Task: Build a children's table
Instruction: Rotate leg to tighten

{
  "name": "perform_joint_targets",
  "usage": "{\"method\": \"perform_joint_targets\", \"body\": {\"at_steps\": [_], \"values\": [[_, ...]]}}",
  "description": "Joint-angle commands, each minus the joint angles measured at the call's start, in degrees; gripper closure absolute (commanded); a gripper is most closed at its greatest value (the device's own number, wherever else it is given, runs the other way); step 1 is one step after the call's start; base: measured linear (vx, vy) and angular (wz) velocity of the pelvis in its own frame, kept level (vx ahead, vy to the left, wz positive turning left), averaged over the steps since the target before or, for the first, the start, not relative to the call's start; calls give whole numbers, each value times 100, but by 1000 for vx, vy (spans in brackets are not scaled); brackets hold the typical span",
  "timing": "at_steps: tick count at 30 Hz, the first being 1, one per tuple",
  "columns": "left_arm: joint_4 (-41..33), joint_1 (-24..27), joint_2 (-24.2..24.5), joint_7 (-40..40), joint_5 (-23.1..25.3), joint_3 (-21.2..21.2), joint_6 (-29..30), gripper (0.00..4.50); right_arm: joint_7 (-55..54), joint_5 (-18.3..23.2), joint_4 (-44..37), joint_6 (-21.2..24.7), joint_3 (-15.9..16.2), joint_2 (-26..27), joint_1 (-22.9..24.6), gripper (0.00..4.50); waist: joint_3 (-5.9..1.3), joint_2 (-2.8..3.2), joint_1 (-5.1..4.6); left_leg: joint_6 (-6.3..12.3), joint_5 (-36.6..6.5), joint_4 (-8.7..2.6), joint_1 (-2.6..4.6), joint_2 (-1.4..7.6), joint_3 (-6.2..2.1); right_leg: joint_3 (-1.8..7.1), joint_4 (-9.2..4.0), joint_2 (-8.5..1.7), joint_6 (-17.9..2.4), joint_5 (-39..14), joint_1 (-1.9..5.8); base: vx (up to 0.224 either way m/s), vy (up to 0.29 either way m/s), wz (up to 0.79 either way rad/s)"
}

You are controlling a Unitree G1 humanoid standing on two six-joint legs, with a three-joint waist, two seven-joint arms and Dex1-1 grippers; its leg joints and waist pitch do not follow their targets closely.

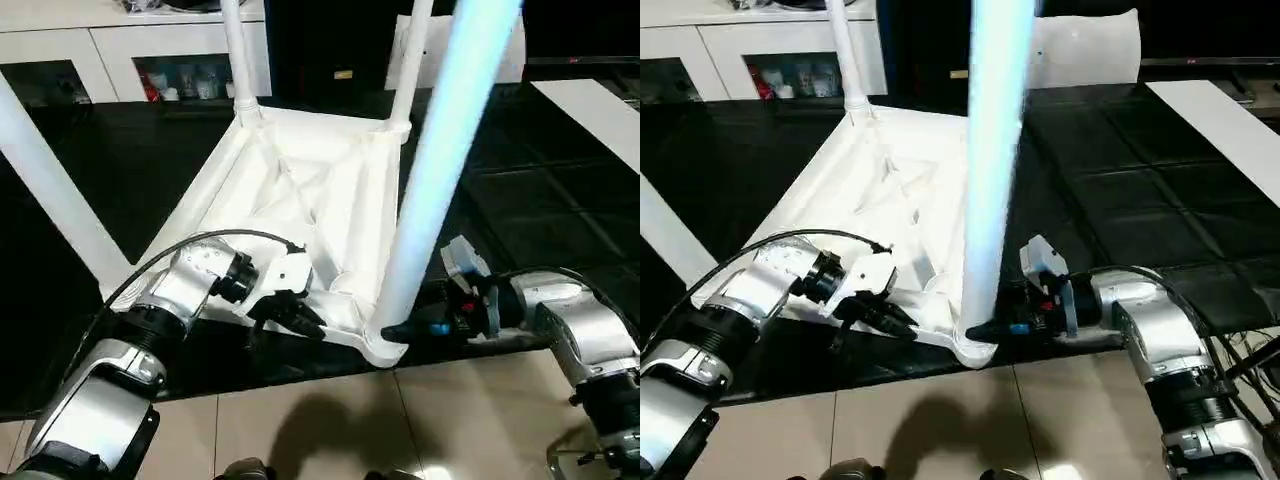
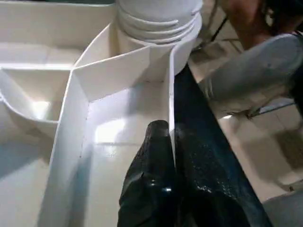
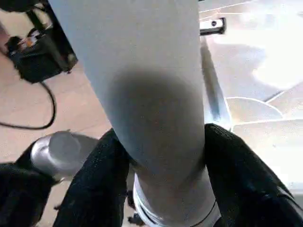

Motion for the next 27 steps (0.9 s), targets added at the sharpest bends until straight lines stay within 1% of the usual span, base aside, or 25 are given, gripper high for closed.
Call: {"method": "perform_joint_targets", "body": {"at_steps": [1,2,3,4,5,6,7,8,9,10,11,12,13,14,15,16,17,18,19,21,23,25,26,27], "values": [[-174,-146,-242,435,-2,58,256,450,-456,131,-175,193,-43,291,-19,247,-344,-44,-65,373,-878,-403,46,302,-79,367,-495,-501,-896,-1881,356,0,0,0],[-242,-117,-367,816,-29,178,573,450,-1030,22,-217,278,-96,567,20,247,-345,-36,-74,338,-860,-408,46,304,-83,368,-492,-504,-865,-1925,361,0,0,0],[-269,-105,-423,987,-19,215,652,450,-1391,-77,-209,333,-122,727,15,248,-320,-27,-124,276,-903,-424,43,309,-91,367,-514,-492,-834,-2054,324,0,0,0],[-281,-99,-541,1379,27,287,844,450,-2038,-252,-153,396,-170,1020,-10,248,-320,-57,-179,198,-940,-438,19,293,-109,348,-516,-498,-765,-2211,356,0,0,0],[-281,-98,-549,1404,30,292,855,450,-2080,-263,-149,399,-173,1039,-12,248,-313,-59,-213,162,-959,-446,-5,278,-121,331,-520,-491,-715,-2316,370,0,0,0],[-278,-94,-636,1625,27,348,973,450,-2522,-342,-91,511,-233,1253,-54,249,-307,-57,-246,149,-1015,-446,16,273,-118,332,-563,-495,-661,-2447,351,0,0,0],[-272,-99,-750,1924,19,427,1120,450,-3053,-414,-13,649,-323,1525,-120,250,-306,-64,-343,157,-1076,-426,26,248,-113,335,-594,-496,-620,-2611,340,0,0,0],[-241,-142,-947,2369,-46,586,1327,450,-3789,-543,149,769,-447,1888,-252,251,-299,-68,-387,159,-1059,-428,14,245,-109,341,-590,-485,-633,-2597,331,0,0,0],[-236,-159,-1039,2564,-91,670,1428,450,-4115,-614,221,803,-495,2043,-309,251,-298,-53,-460,97,-1063,-426,-5,239,-121,322,-577,-484,-647,-2657,321,0,0,0],[-241,-199,-1178,2872,-116,784,1567,450,-4554,-676,322,856,-566,2284,-410,251,-312,-75,-499,144,-1050,-403,19,204,-107,317,-622,-482,-604,-2708,318,0,0,0],[-241,-202,-1184,2886,-116,788,1572,450,-4572,-678,327,859,-570,2295,-416,251,-311,-53,-509,183,-1003,-395,20,198,-98,328,-620,-478,-616,-2649,313,0,0,0],[-244,-222,-1237,3018,-100,822,1621,450,-4749,-697,369,874,-598,2398,-463,251,-309,-46,-524,228,-969,-398,9,205,-96,338,-624,-475,-630,-2589,308,0,0,0],[-200,-300,-1397,3492,-52,946,1707,450,-5235,-821,503,925,-676,2665,-598,251,-334,-40,-538,307,-822,-404,1,228,-96,350,-569,-457,-717,-2207,316,0,0,0],[-164,-333,-1445,3638,-22,969,1710,450,-5386,-863,564,921,-696,2751,-651,251,-336,-33,-551,314,-759,-409,-10,239,-100,353,-550,-451,-771,-2055,317,0,0,0],[-131,-360,-1477,3733,2,977,1703,450,-5486,-891,612,910,-707,2811,-691,251,-349,-35,-548,339,-697,-404,7,242,-95,356,-531,-445,-856,-1816,311,0,0,0],[-90,-397,-1538,3923,56,998,1691,450,-5663,-973,665,837,-699,2915,-744,251,-355,-40,-542,369,-661,-398,6,238,-91,362,-518,-447,-895,-1699,322,0,0,0],[-105,-411,-1587,4062,138,975,1706,450,-5704,-1017,627,732,-662,3038,-741,216,-351,-37,-535,416,-599,-398,1,239,-80,375,-500,-446,-949,-1518,323,0,0,0],[-110,-414,-1597,4090,161,964,1707,450,-5704,-1028,613,703,-649,3067,-737,195,-356,-53,-528,443,-557,-395,-5,238,-75,377,-493,-453,-958,-1441,332,0,0,0],[-138,-397,-1591,4117,233,912,1672,450,-5704,-1100,519,556,-575,3070,-665,195,-358,-45,-508,515,-454,-399,-7,251,-77,383,-461,-461,-1014,-1231,350,0,0,0],[-146,-381,-1567,4051,243,887,1652,450,-5644,-1083,472,499,-555,3039,-617,172,-355,-36,-506,572,-444,-400,-5,264,-80,389,-449,-468,-1058,-1070,354,0,0,0],[-229,-308,-1477,3862,184,916,1611,450,-5478,-1036,281,256,-562,2902,-483,153,-350,-27,-498,586,-506,-402,5,266,-74,392,-453,-475,-1087,-1060,355,0,0,0],[-275,-264,-1371,3804,182,907,1572,450,-5307,-911,130,185,-657,2830,-408,135,-346,-34,-484,614,-536,-408,-1,266,-79,392,-449,-480,-1088,-1083,374,0,0,0],[-279,-242,-1317,3730,168,886,1493,450,-5217,-890,89,159,-673,2761,-379,125,-343,1,-475,619,-538,-407,2,266,-80,394,-451,-482,-1094,-1087,369,0,0,0],[-288,-214,-1260,3604,134,872,1398,450,-5043,-870,45,99,-655,2653,-342,116,-351,-4,-468,630,-501,-403,2,270,-81,396,-442,-476,-1106,-1015,377,0,0,0]]}}
